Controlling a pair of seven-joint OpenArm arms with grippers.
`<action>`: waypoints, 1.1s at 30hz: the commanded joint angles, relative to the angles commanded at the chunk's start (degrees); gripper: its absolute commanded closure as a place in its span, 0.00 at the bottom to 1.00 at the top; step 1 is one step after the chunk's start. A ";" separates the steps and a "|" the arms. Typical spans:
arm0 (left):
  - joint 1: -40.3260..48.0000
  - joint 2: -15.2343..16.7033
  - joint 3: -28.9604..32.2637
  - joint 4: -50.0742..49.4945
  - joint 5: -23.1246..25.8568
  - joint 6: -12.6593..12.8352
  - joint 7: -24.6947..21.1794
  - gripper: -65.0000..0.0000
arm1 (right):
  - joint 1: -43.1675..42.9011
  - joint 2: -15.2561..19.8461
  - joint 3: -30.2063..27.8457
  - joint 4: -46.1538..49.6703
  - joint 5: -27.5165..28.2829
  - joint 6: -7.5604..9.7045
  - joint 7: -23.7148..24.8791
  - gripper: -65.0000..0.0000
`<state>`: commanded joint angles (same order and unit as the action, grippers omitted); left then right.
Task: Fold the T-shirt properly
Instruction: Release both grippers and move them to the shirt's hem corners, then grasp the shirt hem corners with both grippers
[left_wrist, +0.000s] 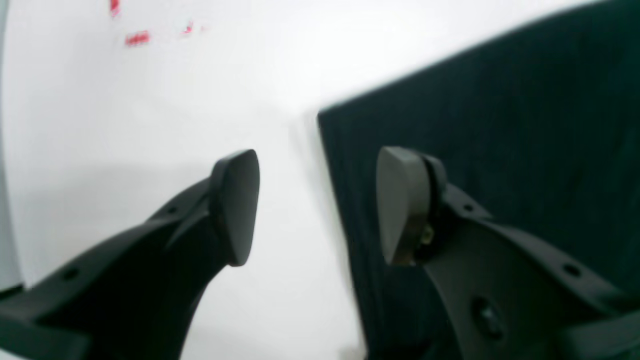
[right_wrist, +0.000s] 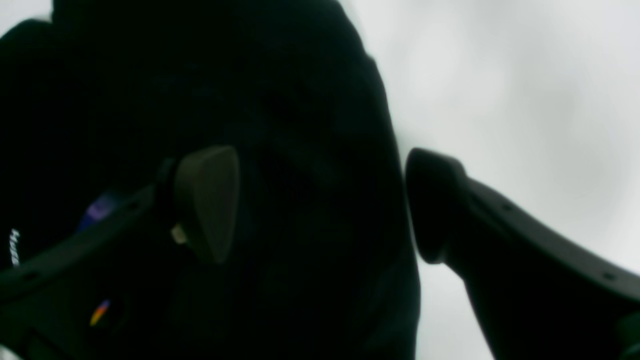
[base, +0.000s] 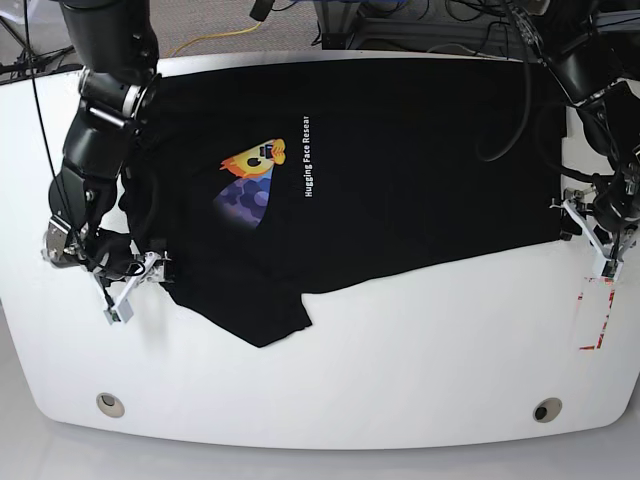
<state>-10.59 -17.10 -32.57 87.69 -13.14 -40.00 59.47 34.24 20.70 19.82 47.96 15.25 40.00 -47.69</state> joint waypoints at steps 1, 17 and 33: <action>0.00 0.35 0.00 -0.09 0.00 0.00 -1.05 0.48 | 1.41 0.62 -1.32 -2.90 0.00 0.00 2.55 0.25; 0.44 0.79 0.00 0.00 0.00 0.57 -3.34 0.48 | 5.45 2.81 -14.33 -21.01 0.00 0.00 25.41 0.29; 0.18 0.09 -1.93 -0.09 0.09 0.57 -0.09 0.37 | 5.45 -0.79 -15.91 -24.53 0.00 0.00 29.89 0.50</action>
<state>-10.42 -17.01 -34.51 87.60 -13.05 -39.43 59.38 39.69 19.91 3.91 23.43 15.25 40.00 -17.80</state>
